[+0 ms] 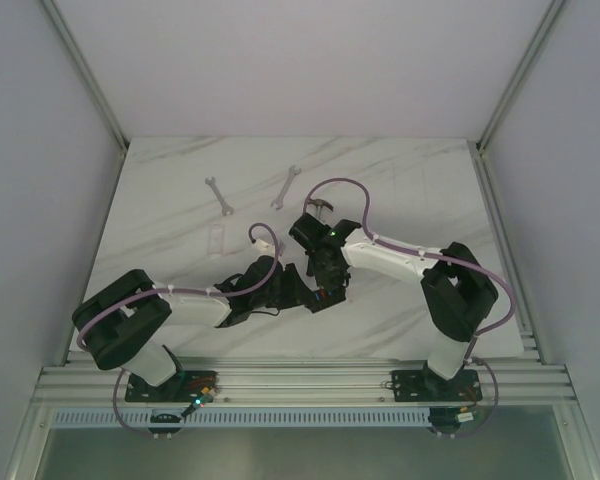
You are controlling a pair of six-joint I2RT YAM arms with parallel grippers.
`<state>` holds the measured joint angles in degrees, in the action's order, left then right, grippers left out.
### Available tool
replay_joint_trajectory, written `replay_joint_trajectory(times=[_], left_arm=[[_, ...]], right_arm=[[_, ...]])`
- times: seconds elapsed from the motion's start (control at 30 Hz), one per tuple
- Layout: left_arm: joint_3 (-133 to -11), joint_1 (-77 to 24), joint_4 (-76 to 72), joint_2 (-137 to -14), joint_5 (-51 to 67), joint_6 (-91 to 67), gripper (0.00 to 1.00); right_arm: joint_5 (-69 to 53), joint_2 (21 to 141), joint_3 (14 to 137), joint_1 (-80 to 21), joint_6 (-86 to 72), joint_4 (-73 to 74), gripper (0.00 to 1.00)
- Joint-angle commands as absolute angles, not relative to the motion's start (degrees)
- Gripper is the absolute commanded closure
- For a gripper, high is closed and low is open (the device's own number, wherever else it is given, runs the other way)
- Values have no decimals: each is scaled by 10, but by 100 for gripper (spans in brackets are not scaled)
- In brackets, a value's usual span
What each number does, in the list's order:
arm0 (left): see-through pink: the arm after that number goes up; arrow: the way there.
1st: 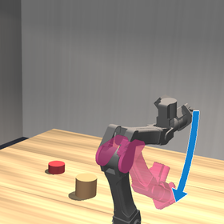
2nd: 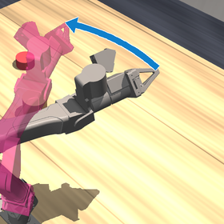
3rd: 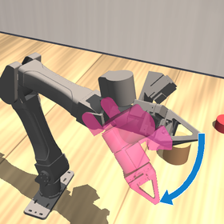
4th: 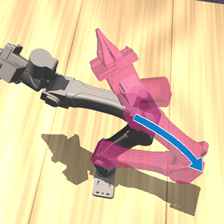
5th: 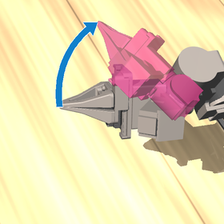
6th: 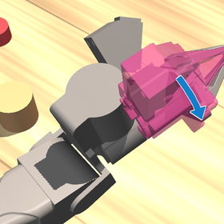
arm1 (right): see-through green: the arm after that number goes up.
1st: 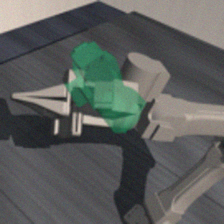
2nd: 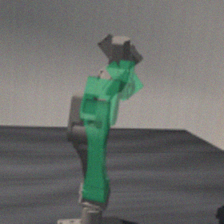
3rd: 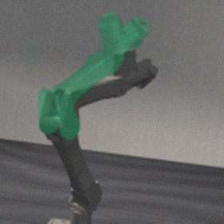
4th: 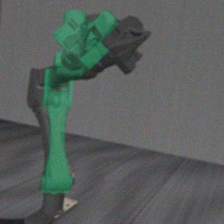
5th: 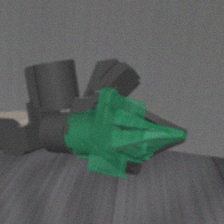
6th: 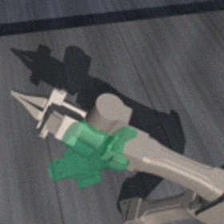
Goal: Snap on the fuse box
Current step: Install the fuse at the fuse box base.
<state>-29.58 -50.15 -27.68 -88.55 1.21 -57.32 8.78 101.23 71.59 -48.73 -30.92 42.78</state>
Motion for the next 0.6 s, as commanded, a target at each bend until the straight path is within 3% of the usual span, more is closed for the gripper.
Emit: replay_joint_trajectory(times=[0.0, 0.17, 0.57], left_arm=[[-296, -501, -252, -886, 6, -560, 51], [-296, -501, -250, -887, 5, -560, 51], [-296, -498, -249, -896, 5, -562, 51]], right_arm=[[89, 1026, 706, -486, -302, 430, 90], [79, 1047, 701, -486, -297, 436, 100], [40, 1114, 659, -493, -277, 436, 100]])
